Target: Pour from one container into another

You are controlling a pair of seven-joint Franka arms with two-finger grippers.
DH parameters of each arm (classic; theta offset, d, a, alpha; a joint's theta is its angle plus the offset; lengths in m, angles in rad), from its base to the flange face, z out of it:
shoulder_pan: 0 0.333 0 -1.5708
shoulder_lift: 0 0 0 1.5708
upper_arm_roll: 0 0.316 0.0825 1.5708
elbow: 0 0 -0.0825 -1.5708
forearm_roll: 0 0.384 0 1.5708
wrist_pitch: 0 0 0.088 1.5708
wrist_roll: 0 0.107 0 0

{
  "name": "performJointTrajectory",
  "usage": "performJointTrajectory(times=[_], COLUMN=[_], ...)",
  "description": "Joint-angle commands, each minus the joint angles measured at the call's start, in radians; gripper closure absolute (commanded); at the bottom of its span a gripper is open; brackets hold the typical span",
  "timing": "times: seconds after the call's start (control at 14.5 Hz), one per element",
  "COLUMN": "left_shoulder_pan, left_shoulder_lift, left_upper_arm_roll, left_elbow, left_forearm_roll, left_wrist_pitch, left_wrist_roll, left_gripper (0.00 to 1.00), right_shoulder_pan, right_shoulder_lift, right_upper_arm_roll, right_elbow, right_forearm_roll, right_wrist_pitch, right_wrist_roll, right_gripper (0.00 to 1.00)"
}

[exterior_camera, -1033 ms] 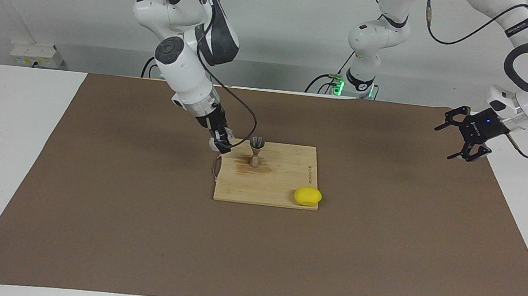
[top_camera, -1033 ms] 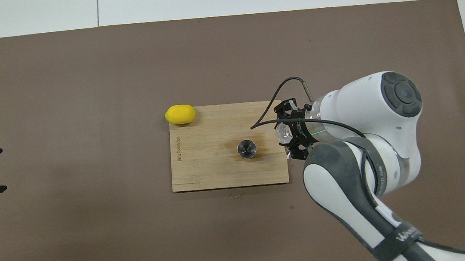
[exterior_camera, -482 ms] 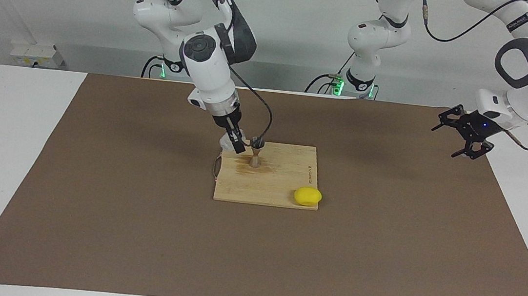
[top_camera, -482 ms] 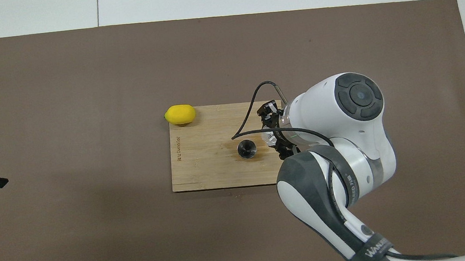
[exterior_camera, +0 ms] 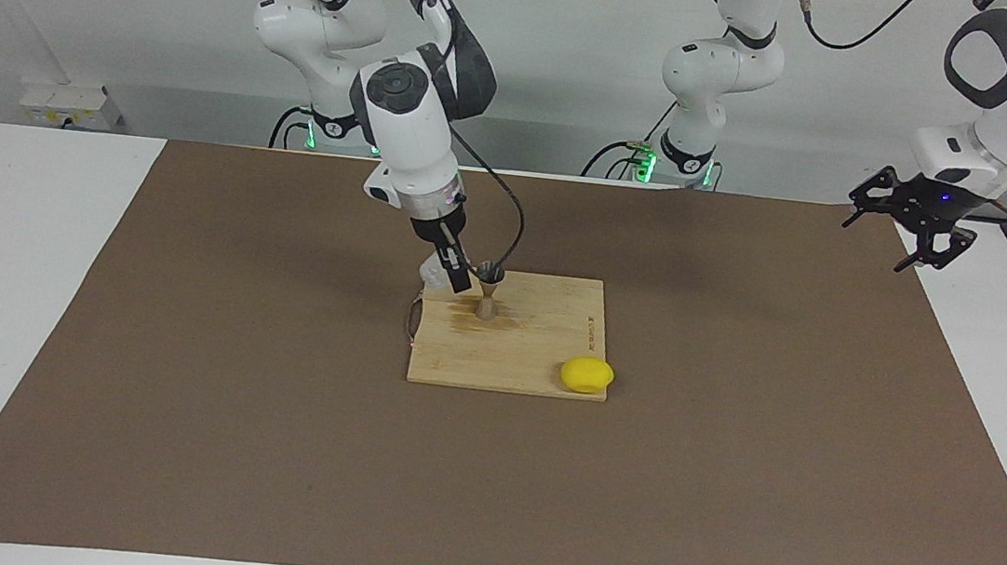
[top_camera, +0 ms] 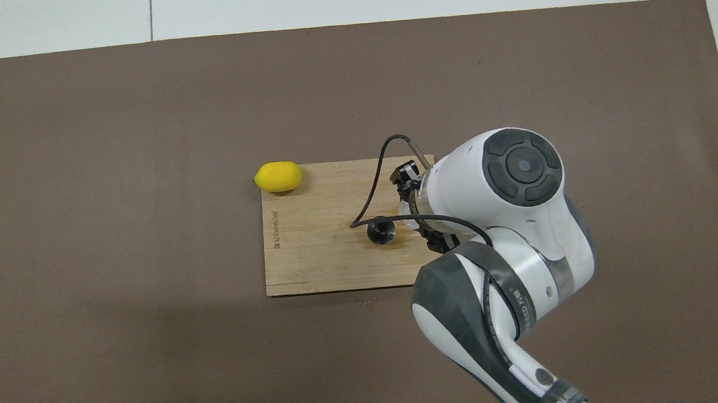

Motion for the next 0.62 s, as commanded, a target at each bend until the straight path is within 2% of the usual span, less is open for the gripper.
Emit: performJointTrajectory(times=[0.0,0.14,0.28,0.55], left_shoulder_pan=[-0.026,-0.024,-0.026,-0.092], left_shoulder_lift=[-0.016,-0.016,-0.016,-0.012], left_upper_arm_roll=[-0.012,-0.05,-0.057,-0.041], left_elbow=[-0.003,0.019,0.036,0.06], left_forearm_roll=[0.014,0.014,0.014,0.024], left_wrist_pitch=[0.018,0.001,-0.002,-0.029], left_wrist_roll=[-0.295,-0.414,-0.463,-0.526], left_gripper=[0.0,0.0,0.0,0.0], right_shoulder_pan=[0.031,0.041,0.06,0.065], right_shoulder_lift=[0.014,0.014,0.011,0.01], right_upper_arm_roll=[0.0,0.0,0.0,0.0], right_elbow=[0.024,0.026,0.024,0.023], right_forearm_roll=[-0.078,-0.104,-0.151,-0.175], right_wrist_pitch=[-0.005,-0.003,-0.008,-0.011], right_wrist_roll=[0.043,0.044,0.044,0.044], right_gripper=[1.0,1.0,1.0,1.0])
